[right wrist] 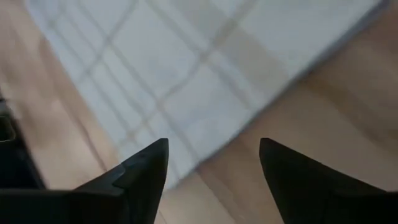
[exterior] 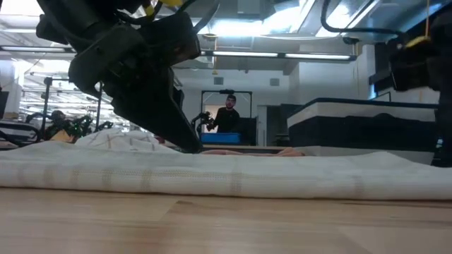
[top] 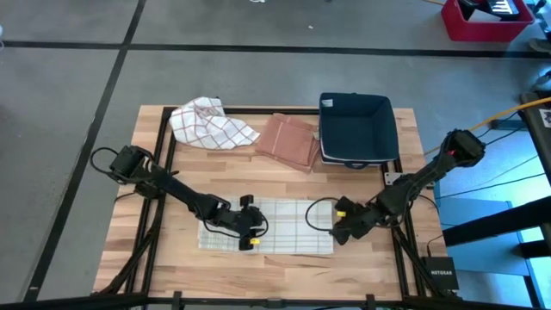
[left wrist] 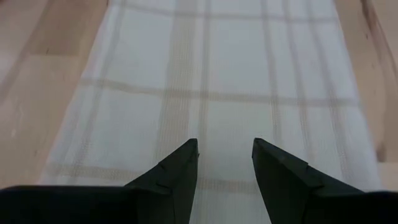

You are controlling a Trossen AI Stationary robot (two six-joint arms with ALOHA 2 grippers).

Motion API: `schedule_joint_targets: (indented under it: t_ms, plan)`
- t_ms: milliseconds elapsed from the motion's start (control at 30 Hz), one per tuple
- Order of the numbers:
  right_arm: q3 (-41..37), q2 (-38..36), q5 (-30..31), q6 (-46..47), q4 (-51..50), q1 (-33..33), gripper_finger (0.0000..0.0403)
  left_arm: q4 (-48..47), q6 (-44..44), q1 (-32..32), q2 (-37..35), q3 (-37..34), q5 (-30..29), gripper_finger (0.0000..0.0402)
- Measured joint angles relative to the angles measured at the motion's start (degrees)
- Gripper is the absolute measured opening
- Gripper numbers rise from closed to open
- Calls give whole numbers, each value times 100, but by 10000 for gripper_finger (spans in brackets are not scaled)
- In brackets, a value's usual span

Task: Fold towel
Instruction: Fold the bottom white towel

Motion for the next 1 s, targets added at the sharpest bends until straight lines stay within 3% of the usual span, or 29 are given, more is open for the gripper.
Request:
schedule_joint_targets:
  t_ms: [133, 400, 767, 1000]
  plan:
    - [-437, 8, -157, 275, 449, -4, 253, -1, 52, -22, 0, 0, 4, 145]
    - [-852, 124, 197, 596, 1287, 0, 253, 18, 74, -15, -2, 0, 7, 145]
    - [-867, 954, 706, 748, 2373, 0, 252, 18, -39, -17, -3, 0, 7, 145]
    - [-878, 1074, 1021, 771, 2613, 0, 252, 19, -39, -17, -9, 0, 9, 145]
